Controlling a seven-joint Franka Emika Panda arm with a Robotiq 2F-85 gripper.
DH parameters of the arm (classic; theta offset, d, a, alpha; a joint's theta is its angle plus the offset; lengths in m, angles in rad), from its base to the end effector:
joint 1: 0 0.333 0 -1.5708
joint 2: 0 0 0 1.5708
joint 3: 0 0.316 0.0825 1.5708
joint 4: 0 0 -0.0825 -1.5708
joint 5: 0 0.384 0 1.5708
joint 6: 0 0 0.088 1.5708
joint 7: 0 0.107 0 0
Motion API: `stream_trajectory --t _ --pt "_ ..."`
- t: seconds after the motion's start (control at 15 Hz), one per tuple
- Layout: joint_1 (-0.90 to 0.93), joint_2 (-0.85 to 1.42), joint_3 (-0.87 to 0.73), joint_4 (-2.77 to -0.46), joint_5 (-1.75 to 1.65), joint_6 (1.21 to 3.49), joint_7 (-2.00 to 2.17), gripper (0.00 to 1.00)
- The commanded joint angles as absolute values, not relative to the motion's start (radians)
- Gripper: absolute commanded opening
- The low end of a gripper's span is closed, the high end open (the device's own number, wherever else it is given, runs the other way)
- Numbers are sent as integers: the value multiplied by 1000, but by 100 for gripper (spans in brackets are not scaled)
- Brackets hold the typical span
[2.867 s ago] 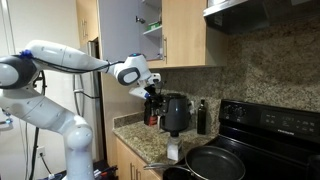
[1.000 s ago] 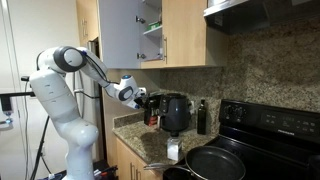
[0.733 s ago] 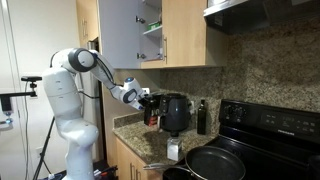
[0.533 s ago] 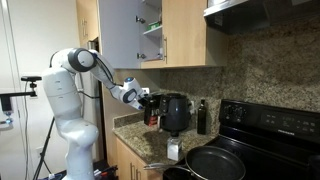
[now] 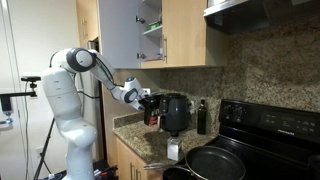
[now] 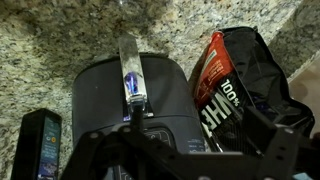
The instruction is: Turn on the airfryer
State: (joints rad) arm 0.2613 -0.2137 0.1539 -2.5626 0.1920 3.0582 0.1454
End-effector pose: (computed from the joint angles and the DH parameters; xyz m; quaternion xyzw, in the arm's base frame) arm 0.4454 0.1813 0.4229 -0.9369 -0.0436 -0.3256 0.1195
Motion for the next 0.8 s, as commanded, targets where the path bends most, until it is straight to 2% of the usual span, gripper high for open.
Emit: stream_trajectory --t 0.0,0.33,0.4,0.53,0.73 --pt "253 -214 162 -2562 191 3057 150 100" --pt "283 -243 128 -2548 192 2841 81 100" --pt "250 -288 221 -2589 129 2836 190 100" --pt "264 -241 185 -2557 162 2860 147 100" --pt "271 -246 220 -2564 157 2851 165 100"
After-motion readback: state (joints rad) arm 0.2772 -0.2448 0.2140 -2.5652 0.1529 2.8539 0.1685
